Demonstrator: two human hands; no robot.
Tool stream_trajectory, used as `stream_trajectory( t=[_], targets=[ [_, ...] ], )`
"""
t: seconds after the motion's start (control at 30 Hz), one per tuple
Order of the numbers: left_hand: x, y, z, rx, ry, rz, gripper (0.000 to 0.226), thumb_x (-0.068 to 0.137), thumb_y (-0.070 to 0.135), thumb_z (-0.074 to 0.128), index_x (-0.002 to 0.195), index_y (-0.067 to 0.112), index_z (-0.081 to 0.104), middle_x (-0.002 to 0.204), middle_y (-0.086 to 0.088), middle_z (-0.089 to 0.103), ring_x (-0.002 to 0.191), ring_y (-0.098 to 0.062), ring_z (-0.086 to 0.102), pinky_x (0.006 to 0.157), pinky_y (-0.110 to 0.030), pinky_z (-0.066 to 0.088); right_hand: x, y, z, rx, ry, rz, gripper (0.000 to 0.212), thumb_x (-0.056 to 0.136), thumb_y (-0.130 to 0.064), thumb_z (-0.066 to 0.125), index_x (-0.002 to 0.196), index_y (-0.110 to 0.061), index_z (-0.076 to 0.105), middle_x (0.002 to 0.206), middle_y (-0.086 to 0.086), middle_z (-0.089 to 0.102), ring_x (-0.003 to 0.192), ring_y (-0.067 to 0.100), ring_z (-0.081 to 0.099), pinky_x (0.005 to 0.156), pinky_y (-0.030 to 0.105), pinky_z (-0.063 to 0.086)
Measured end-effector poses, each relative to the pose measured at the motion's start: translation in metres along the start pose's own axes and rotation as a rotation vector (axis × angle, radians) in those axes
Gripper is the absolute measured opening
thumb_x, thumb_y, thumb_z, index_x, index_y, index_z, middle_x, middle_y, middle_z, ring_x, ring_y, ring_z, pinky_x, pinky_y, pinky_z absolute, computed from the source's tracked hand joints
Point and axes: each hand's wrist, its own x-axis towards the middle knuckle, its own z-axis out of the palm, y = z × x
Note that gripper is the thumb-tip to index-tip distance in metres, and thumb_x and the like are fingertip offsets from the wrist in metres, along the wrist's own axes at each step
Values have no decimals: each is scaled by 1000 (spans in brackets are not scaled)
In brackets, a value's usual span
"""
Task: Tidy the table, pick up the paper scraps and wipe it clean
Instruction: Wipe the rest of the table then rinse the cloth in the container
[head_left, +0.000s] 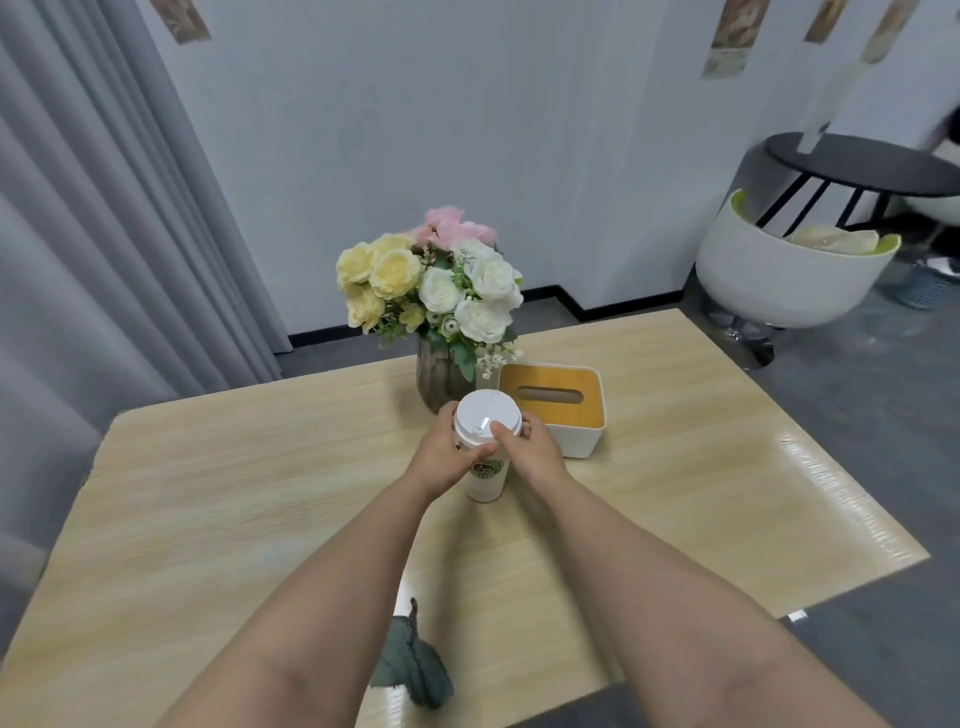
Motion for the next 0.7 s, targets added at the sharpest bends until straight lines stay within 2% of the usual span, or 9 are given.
stream_trajectory(
  t=[0.17, 0.3, 0.5, 0.6, 0.7],
  targets=[
    [-7, 0, 13, 9, 34, 19, 61, 81, 21, 72, 133, 20, 40, 120, 7, 52, 108, -12, 51, 84, -20, 42, 0, 10, -4, 31, 7, -26, 52, 90, -31, 59, 136, -17, 41, 135, 3, 50, 122, 20, 47, 87, 24, 35],
    [-7, 1, 13, 24, 36, -8, 61, 83, 24, 70, 134, 22, 38, 121, 7, 53, 112, -16, 52, 87, -26, 45, 1, 11, -3, 25, -6, -49, 51, 92, -34, 56, 137, -17, 41, 136, 3, 50, 123, 19, 46, 86, 23, 33],
    [-13, 5, 6, 80, 35, -88, 77, 87, 27, 66, 148, 18, 19, 141, -4, 43, 122, -24, 49, 87, -24, 38, 5, 11, -1, 12, -23, -69, 53, 93, -41, 53, 139, -17, 40, 138, 4, 49, 127, 21, 44, 90, 27, 34],
    [-16, 3, 1, 111, 36, -123, 81, 86, 31, 66, 149, 18, 17, 145, -7, 40, 125, -25, 47, 95, -31, 42, 4, 12, 0, 11, -25, -69, 54, 93, -43, 50, 139, -17, 38, 138, 4, 49, 126, 22, 45, 90, 27, 35],
    [-20, 1, -4, 133, 34, -152, 83, 84, 36, 67, 150, 21, 18, 145, -9, 40, 123, -25, 48, 98, -37, 44, 4, 15, -1, -6, -16, -54, 59, 93, -46, 48, 142, -16, 34, 141, 5, 46, 128, 24, 43, 96, 32, 37]
  ],
)
